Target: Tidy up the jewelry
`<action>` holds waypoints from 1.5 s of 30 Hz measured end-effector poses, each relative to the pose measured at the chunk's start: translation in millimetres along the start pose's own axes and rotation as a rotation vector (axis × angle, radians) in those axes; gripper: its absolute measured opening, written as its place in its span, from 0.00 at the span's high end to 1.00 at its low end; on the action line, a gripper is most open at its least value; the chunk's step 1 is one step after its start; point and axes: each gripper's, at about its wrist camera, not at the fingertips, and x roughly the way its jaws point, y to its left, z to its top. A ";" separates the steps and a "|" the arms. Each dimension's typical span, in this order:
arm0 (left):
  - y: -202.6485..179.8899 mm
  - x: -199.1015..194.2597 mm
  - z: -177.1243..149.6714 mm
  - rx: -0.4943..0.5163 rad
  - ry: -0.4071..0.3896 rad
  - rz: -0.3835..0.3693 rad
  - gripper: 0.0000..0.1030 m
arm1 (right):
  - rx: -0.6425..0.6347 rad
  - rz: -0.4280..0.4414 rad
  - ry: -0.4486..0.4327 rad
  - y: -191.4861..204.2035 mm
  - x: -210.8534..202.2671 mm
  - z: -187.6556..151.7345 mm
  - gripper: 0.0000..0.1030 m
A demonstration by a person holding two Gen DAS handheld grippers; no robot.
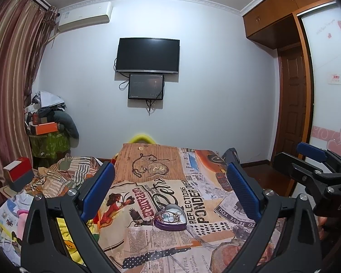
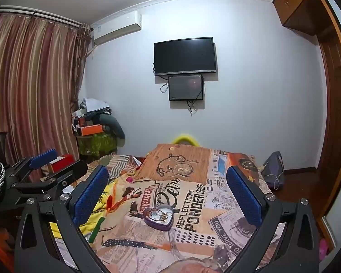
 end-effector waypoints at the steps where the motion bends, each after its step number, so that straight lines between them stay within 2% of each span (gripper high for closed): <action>1: -0.1 0.4 0.2 0.000 0.000 0.000 0.04 | 0.001 0.000 0.002 -0.2 0.3 0.4 0.00; 45: 1.7 8.5 -3.0 0.001 0.030 -0.031 0.03 | 0.017 -0.005 0.024 -7.9 3.6 -3.3 0.00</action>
